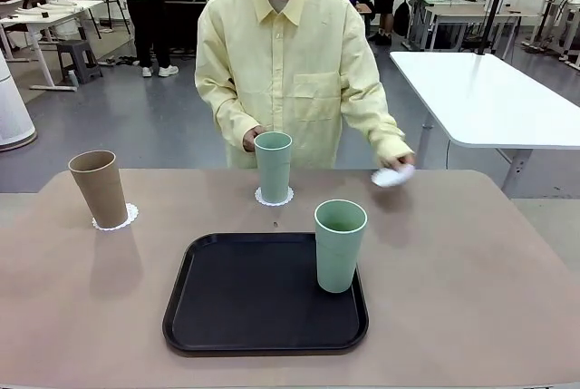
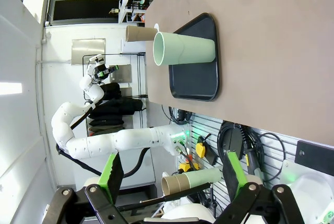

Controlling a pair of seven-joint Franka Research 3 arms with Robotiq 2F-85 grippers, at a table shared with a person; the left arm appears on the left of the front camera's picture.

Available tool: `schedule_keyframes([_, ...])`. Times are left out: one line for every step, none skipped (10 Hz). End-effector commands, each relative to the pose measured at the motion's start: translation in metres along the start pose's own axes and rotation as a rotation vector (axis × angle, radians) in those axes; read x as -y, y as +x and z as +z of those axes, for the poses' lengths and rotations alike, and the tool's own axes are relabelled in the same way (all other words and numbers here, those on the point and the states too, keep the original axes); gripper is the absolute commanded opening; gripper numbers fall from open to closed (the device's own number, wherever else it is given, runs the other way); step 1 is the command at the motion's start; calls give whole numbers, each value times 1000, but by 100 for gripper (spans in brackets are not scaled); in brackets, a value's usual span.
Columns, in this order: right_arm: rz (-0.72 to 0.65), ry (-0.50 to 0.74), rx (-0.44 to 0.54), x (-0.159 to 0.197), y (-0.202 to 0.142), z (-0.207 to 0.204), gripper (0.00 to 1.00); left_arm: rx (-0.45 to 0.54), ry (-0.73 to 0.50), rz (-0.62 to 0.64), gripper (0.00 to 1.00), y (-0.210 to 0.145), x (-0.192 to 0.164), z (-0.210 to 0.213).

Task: Place coasters on the table and set cups on them.
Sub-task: Take one Reusable plastic cup from the Flat Tray and place it on a coaster set by the human.

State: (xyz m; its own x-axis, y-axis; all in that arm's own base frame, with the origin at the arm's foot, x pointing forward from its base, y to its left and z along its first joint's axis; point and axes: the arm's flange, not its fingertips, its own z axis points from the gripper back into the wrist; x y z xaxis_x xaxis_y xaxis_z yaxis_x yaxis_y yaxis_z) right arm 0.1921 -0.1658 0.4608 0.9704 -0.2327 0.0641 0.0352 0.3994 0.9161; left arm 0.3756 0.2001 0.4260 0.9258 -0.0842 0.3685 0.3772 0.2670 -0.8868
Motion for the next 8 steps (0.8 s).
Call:
schedule_keyframes([20, 21, 1, 1, 1, 0, 100, 10, 5, 16, 100, 0, 2, 0])
schedule_keyframes([20, 21, 1, 1, 1, 0, 100, 10, 5, 16, 100, 0, 2, 0])
schedule_keyframes([20, 21, 1, 1, 1, 0, 100, 10, 5, 16, 100, 0, 2, 0])
schedule_keyframes([20, 21, 1, 1, 1, 0, 100, 10, 5, 16, 100, 0, 2, 0])
schedule_keyframes([20, 21, 1, 1, 1, 0, 100, 10, 5, 16, 100, 0, 2, 0])
schedule_keyframes([20, 21, 1, 1, 1, 0, 100, 10, 5, 16, 100, 0, 2, 0])
schedule_keyframes([20, 21, 1, 1, 1, 0, 100, 10, 5, 16, 100, 0, 2, 0])
schedule_keyframes([20, 21, 1, 1, 1, 0, 100, 10, 5, 16, 100, 0, 2, 0])
